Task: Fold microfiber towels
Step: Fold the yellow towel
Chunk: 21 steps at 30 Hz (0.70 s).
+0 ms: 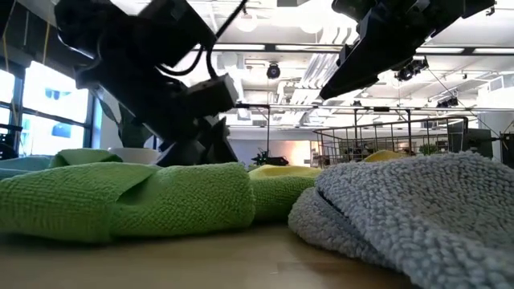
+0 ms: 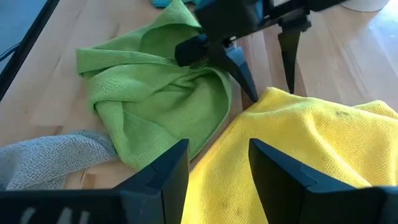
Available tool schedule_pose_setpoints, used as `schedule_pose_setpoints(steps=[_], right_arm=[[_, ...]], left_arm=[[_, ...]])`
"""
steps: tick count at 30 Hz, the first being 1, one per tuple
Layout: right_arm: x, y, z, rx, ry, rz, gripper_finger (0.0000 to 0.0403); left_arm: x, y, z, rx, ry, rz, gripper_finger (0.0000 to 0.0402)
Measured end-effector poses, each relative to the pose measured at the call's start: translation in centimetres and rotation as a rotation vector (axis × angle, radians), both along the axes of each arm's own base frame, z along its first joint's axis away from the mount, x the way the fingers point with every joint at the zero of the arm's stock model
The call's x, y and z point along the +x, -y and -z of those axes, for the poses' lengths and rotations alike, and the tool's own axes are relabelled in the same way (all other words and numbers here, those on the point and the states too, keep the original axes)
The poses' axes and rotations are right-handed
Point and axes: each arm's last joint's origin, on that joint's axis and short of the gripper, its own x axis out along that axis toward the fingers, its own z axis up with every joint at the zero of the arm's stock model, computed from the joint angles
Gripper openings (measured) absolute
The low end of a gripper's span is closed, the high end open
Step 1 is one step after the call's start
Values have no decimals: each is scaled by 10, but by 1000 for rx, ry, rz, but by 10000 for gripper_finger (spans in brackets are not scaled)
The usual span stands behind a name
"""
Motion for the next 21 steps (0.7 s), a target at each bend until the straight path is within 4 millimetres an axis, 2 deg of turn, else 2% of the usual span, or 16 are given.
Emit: schedule_pose_setpoints(steps=[4,10,16,21], right_arm=[[0,0,0,68,-4,55,158],[0,0,0,174,-12,141,158],[0,0,0,172,-10,141,158],[0,1,0,171,-8,169,158]], left_arm=[[-3,1,2,-91,-13,-30,197],[-13,19,5,-133,-41,-96,197],[-35,38,-2,-126,-141,-122,197],[-60,55,-16,-170,-204,-156,197]])
